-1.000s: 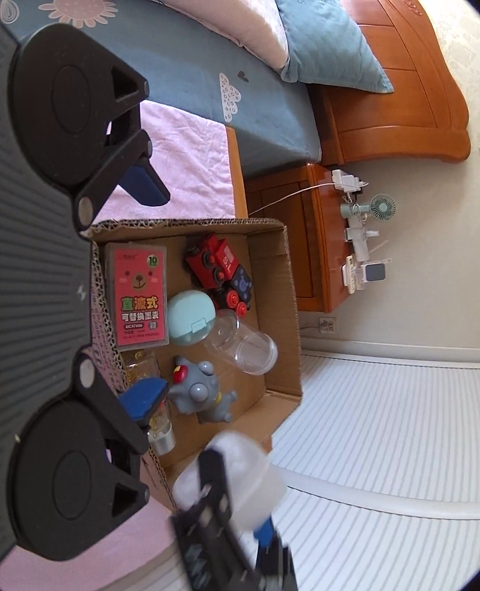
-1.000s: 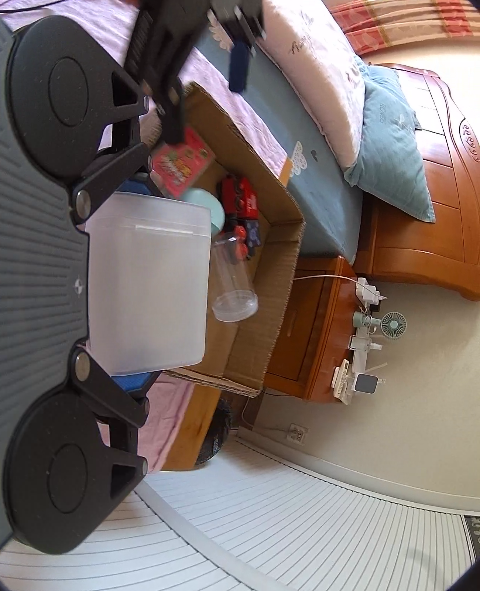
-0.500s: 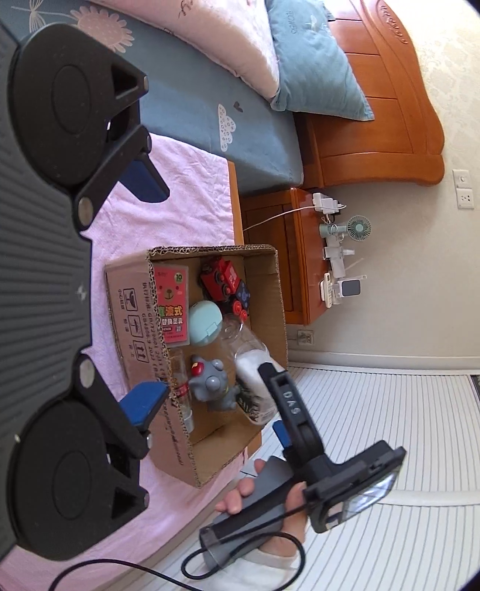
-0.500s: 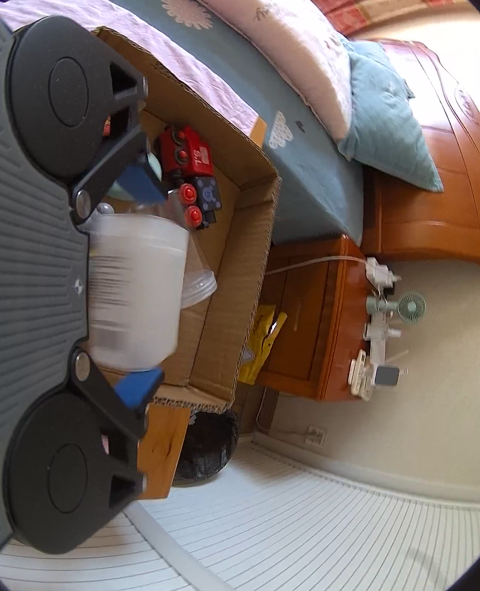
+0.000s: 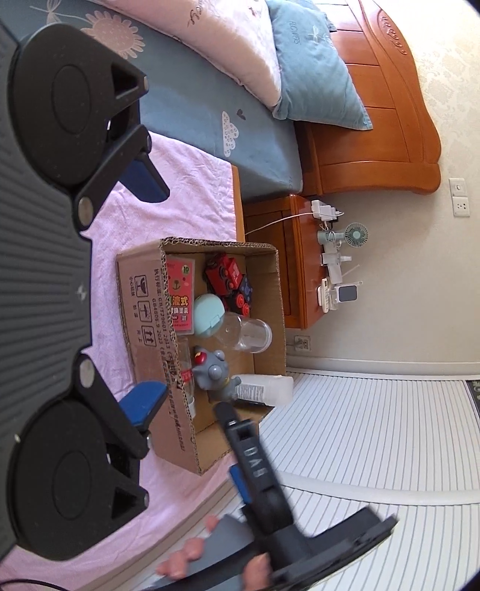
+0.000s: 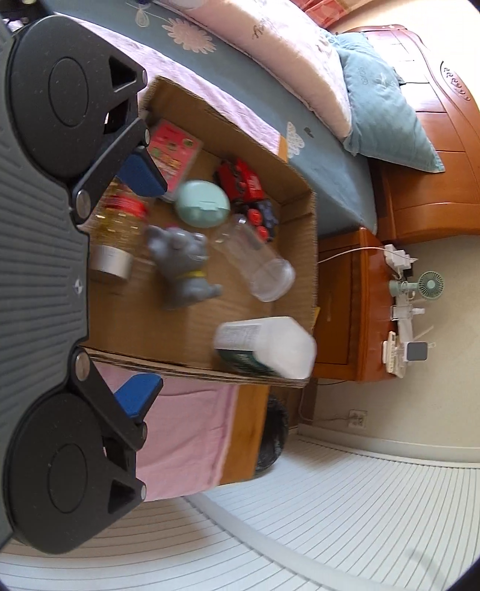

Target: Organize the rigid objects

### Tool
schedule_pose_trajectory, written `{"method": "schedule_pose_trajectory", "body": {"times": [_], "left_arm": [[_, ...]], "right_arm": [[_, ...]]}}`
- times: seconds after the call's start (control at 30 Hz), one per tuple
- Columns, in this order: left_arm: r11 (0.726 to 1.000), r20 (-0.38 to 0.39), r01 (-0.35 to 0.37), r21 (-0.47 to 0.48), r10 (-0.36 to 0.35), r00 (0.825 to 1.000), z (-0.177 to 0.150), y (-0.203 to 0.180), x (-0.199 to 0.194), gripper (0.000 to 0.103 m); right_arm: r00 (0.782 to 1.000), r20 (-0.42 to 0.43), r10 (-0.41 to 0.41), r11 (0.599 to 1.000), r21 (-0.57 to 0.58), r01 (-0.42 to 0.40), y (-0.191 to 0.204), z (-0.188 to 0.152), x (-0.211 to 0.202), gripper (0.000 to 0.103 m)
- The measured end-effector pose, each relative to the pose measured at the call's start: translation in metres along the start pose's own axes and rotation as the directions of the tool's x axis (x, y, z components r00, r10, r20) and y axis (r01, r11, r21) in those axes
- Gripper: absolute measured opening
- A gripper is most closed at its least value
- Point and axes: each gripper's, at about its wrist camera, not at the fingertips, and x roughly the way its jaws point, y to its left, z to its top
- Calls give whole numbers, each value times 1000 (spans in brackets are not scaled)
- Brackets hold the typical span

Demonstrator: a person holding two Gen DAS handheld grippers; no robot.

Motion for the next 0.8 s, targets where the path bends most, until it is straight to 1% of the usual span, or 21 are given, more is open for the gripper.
{"method": "schedule_pose_trajectory", "body": {"times": [0.13, 0.23, 0.33, 0.4, 0.57, 0.8], "left_arm": [[999, -55, -40, -35, 38, 998, -1, -2, -1, 102], [996, -108, -78, -44, 73, 991, -3, -4, 1, 102], [993, -155, -109, -40, 101, 983, -4, -8, 2, 102], [994, -163, -105, -37, 98, 982, -4, -9, 0, 102], [995, -165, -89, -36, 82, 983, 0, -14, -8, 102], [995, -155, -97, -38, 90, 984, 4, -16, -14, 102]], "right_arm": [[997, -26, -75, 997, 18, 75, 15, -38, -20, 103], [991, -27, -134, 990, 36, 135, 26, -63, -35, 103], [989, -31, -144, 987, 68, 146, 32, -81, -49, 103], [991, -17, -135, 986, 93, 136, 34, -89, -59, 103], [983, 30, -179, 978, 115, 174, 37, -94, -79, 103], [981, 63, -182, 976, 133, 172, 39, -93, -89, 103]]}}
